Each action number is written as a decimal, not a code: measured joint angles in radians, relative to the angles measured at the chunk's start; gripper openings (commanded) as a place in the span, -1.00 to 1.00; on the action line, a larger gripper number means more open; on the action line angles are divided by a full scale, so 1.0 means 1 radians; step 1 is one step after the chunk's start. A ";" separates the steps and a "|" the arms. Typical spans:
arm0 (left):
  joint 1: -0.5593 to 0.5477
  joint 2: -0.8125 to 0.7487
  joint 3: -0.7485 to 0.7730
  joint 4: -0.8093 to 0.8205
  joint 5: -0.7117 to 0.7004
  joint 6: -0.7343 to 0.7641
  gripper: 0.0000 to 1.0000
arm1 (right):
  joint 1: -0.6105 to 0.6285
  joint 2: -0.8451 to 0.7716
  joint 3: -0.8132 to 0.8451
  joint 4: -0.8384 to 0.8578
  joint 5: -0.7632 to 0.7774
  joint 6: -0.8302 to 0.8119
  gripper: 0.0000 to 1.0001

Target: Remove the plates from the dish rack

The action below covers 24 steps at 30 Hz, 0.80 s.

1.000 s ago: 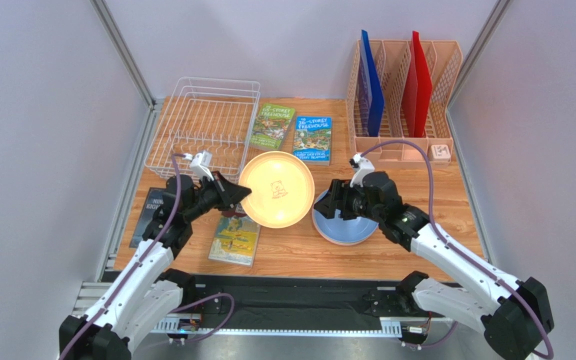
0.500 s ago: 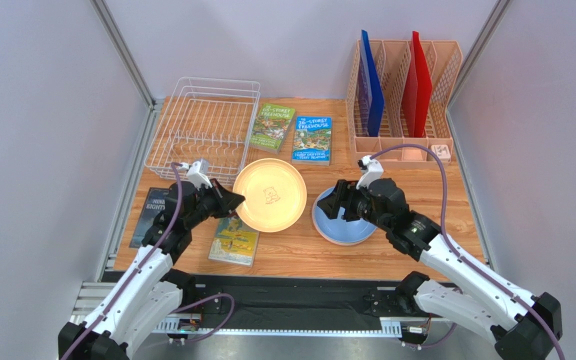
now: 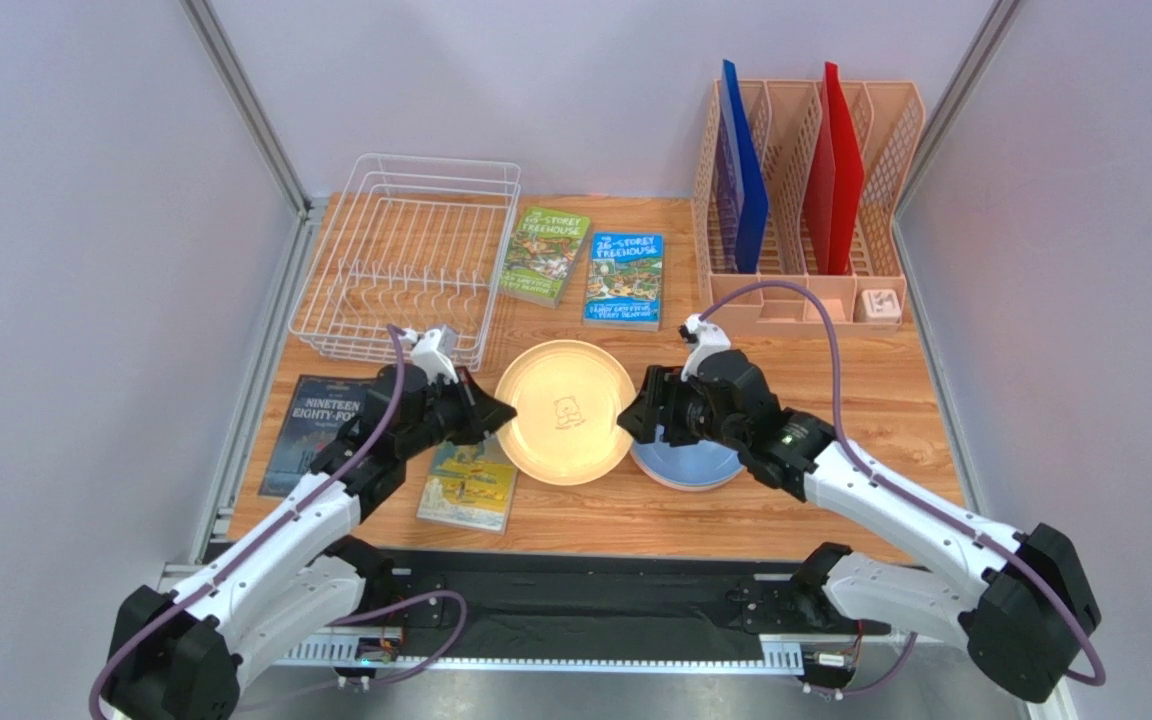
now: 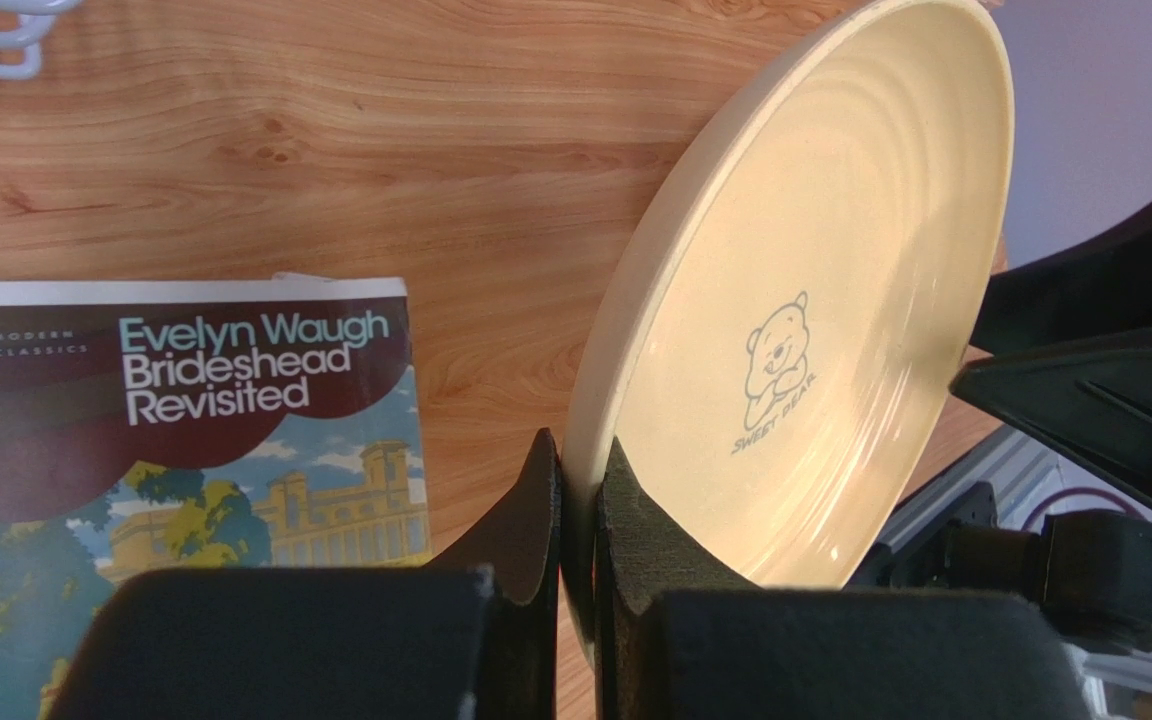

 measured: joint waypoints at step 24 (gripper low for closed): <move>-0.054 -0.155 -0.162 0.155 -0.192 0.071 0.47 | -0.283 -0.217 0.042 -0.345 0.290 -0.020 -0.99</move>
